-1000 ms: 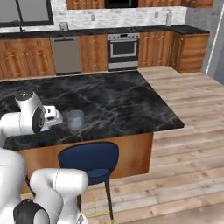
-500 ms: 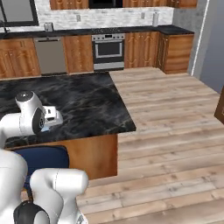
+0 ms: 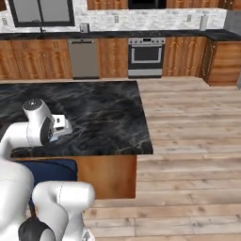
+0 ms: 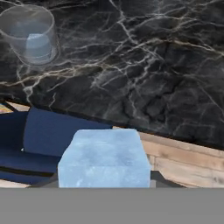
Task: There are four ice cubes in the ice bowl. Place two ice cubes in each glass of water.
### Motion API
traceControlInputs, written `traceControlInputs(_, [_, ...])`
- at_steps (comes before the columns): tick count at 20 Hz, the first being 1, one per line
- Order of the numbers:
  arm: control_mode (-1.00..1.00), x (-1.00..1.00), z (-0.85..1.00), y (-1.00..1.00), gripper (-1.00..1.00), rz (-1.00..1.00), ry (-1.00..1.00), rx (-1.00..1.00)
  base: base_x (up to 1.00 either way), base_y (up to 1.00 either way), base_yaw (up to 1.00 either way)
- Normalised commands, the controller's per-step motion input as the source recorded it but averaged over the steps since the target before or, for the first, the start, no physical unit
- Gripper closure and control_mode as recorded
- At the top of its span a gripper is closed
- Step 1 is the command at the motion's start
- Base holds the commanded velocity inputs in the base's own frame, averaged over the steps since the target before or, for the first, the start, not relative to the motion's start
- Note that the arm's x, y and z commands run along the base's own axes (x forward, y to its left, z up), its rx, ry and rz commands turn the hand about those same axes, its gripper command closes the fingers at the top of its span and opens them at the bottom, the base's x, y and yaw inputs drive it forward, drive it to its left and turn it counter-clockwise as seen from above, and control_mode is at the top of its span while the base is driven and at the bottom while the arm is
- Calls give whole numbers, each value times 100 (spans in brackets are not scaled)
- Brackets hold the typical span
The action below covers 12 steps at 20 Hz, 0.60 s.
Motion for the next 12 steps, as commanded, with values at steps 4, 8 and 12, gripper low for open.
traceControlInputs(4, [100, 0, 0, 0, 100, 0, 0, 0, 100, -2, 12])
traceControlInputs(8, [-100, 0, 3, 1, 100, 5, 2, 0, 24, -1, 16])
traceControlInputs(12, [-100, 73, 27, 87, 100, 5, 21, 1, 0, 0, 0])
